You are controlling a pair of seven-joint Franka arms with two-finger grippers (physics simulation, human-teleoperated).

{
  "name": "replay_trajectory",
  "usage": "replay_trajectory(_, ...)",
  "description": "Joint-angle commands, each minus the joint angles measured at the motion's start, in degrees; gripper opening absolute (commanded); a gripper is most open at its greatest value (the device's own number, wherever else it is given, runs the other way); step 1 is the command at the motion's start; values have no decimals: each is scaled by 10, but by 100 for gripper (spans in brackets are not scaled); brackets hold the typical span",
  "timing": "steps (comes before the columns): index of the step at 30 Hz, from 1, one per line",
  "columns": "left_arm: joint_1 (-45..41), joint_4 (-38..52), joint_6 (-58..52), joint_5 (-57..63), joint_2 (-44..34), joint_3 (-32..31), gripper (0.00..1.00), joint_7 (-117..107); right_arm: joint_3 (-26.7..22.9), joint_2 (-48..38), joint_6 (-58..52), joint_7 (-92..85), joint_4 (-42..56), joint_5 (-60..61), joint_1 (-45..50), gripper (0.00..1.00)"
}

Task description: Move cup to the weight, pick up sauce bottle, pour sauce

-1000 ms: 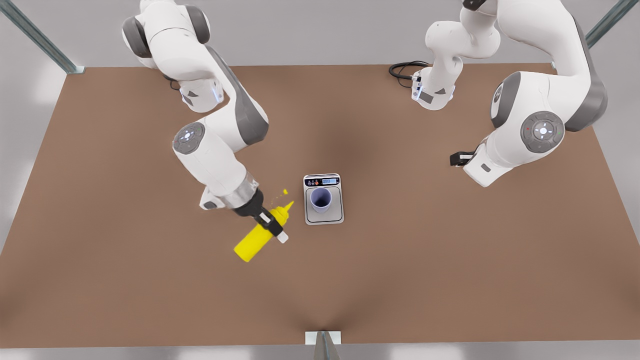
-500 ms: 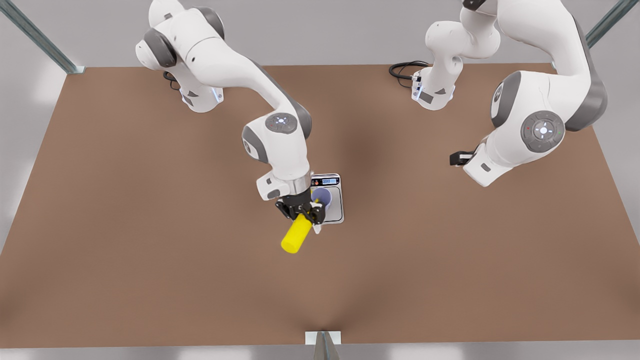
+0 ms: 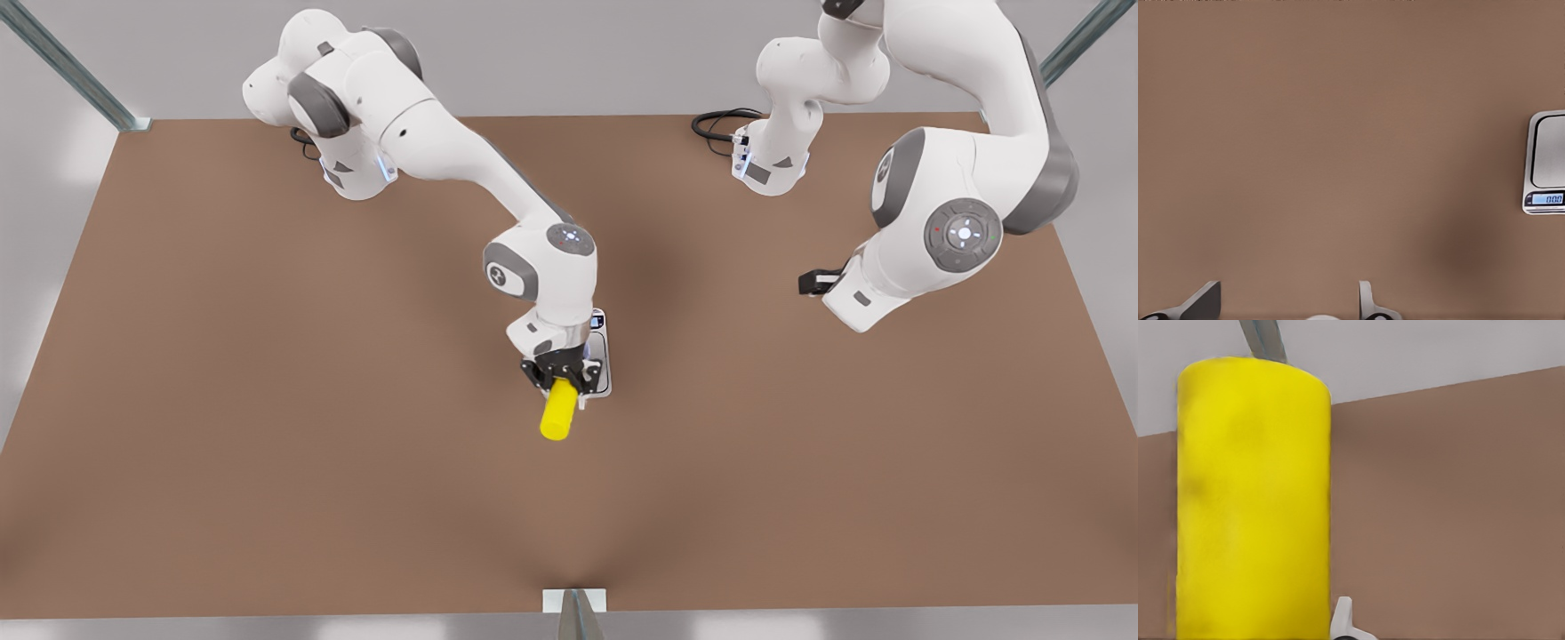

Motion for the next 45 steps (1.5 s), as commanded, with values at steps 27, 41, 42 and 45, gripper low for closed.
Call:
replay_trajectory(27, 0, 0, -17, -5, -2, -4, 100, 0, 23, -77, 30, -34, -48, 142, -76, 21)
replay_trajectory(41, -1, 0, -46, -4, 5, -8, 100, -5, 28, -205, -70, -40, -130, 584, -224, 21)
replay_trajectory(42, -2, 0, -45, -5, 5, -8, 100, -5, 30, -205, -70, -40, -135, 628, -236, 21)
replay_trajectory(45, -2, 0, -46, -4, 5, -8, 100, -5, 30, -198, -88, -71, -137, 710, -250, 21)
